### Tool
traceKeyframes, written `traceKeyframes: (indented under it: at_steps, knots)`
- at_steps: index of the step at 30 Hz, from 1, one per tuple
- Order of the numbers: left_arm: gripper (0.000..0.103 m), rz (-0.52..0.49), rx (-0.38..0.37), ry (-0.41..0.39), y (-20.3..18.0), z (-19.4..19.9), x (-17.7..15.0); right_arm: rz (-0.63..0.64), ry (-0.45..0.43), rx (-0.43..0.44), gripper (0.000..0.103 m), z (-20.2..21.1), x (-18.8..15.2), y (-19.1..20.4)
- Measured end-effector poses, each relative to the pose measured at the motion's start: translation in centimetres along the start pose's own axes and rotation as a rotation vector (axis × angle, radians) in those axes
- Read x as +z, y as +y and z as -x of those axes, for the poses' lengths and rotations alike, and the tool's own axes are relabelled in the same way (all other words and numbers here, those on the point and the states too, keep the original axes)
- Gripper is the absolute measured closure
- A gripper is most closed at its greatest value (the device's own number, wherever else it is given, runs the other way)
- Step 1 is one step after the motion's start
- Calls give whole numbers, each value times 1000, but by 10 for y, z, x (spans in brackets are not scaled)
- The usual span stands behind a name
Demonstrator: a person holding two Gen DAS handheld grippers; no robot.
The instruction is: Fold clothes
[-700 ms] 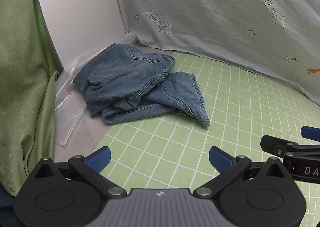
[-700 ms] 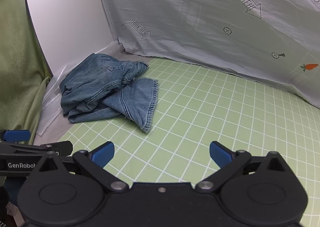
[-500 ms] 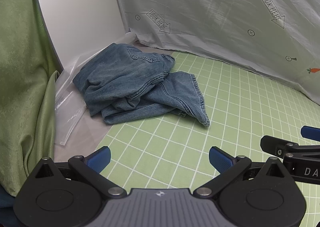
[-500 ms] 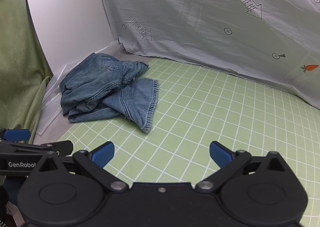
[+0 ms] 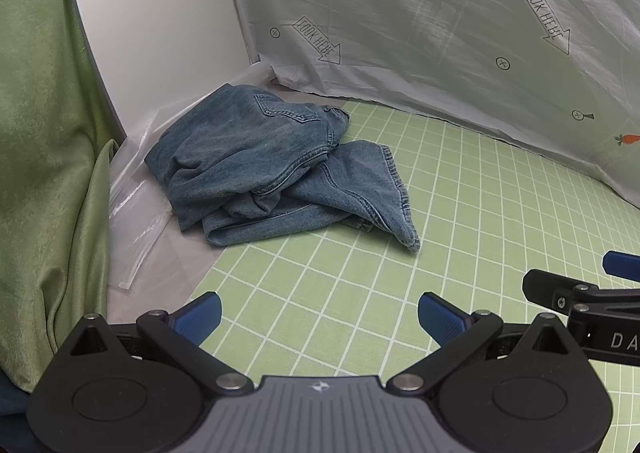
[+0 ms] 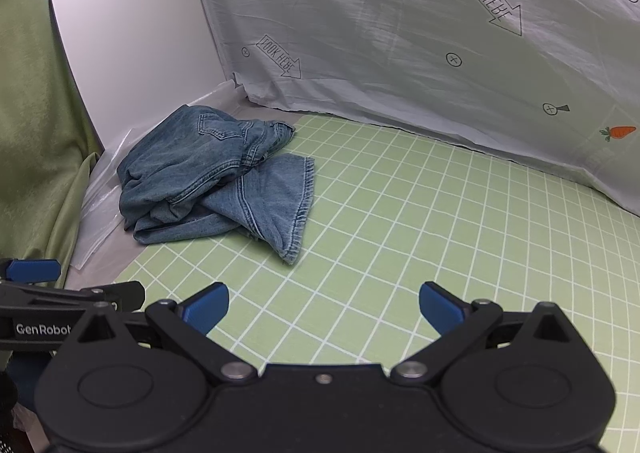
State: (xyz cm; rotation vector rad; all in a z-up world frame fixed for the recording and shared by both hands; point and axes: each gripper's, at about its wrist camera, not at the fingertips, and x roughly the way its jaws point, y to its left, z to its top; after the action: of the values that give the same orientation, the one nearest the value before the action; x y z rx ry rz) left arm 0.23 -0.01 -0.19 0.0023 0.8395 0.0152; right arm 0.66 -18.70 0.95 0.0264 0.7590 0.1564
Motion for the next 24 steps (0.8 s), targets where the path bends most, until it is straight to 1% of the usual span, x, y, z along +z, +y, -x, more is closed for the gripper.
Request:
traceKeyframes:
  at_steps: [24]
  knots:
    - [0, 6, 4, 0, 2, 1, -2, 7, -4, 2, 1, 0, -1, 0]
